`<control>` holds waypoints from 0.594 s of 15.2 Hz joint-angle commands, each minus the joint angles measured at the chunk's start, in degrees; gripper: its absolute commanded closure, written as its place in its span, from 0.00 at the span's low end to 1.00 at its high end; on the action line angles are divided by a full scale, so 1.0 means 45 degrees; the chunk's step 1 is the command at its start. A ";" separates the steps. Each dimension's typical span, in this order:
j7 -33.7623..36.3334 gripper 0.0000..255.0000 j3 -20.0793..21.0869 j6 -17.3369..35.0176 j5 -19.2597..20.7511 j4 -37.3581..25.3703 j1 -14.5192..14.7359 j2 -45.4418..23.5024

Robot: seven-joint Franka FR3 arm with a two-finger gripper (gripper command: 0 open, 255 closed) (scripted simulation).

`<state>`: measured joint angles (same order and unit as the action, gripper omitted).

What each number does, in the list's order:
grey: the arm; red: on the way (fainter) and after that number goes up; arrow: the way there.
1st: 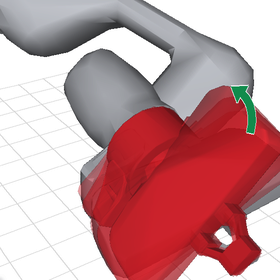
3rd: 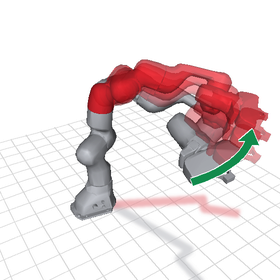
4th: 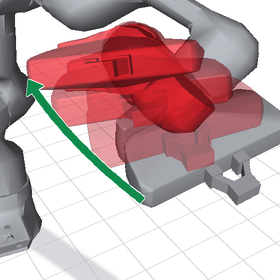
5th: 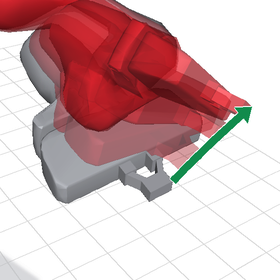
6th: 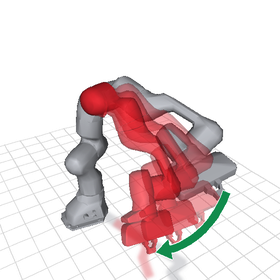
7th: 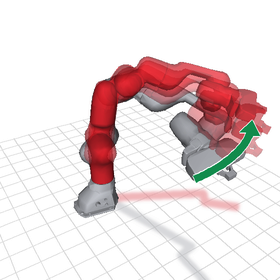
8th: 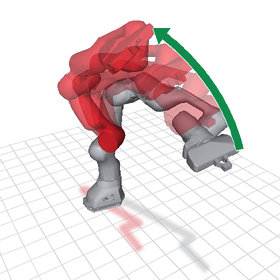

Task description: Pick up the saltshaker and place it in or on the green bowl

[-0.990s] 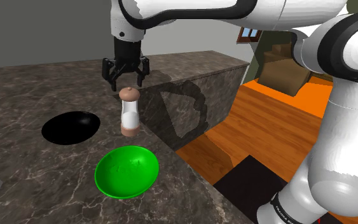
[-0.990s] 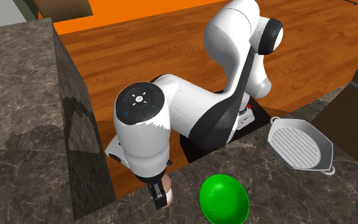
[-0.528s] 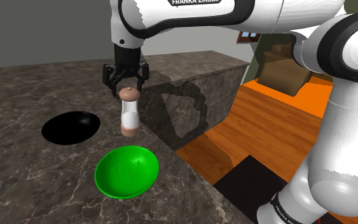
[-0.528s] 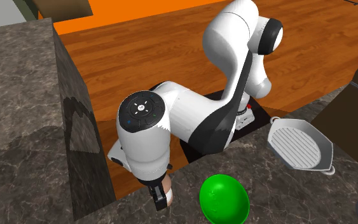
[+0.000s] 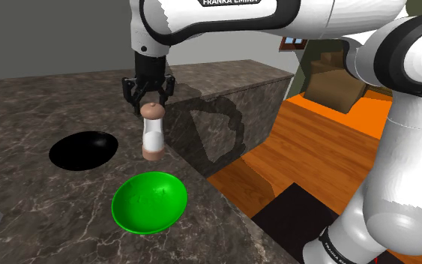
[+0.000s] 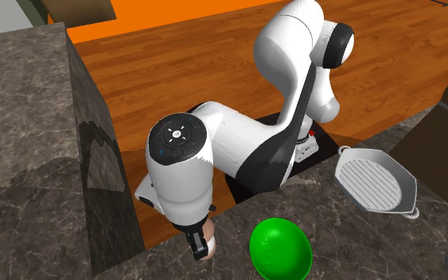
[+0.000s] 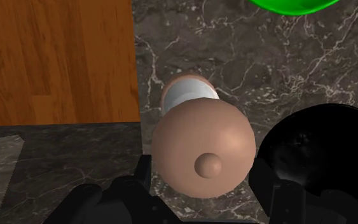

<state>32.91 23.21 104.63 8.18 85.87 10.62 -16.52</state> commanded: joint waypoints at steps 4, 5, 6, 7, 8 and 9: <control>0.0000 1.00 0.0000 -0.0001 0.0000 0.0007 0.0001 -0.0010; 0.0003 1.00 0.0001 -0.0003 0.0002 0.0001 0.0004 -0.0014; -0.0006 1.00 0.0006 -0.0176 -0.0001 -0.0175 0.0016 -0.0016; -0.0014 1.00 0.0011 -0.0349 -0.0003 -0.0354 0.0029 -0.0022; -0.0020 1.00 0.0015 -0.0527 0.0000 -0.0547 0.0045 -0.0038; -0.0026 1.00 0.0019 -0.0705 0.0003 -0.0740 0.0061 -0.0053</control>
<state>32.88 23.29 102.22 8.19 83.36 10.87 -16.69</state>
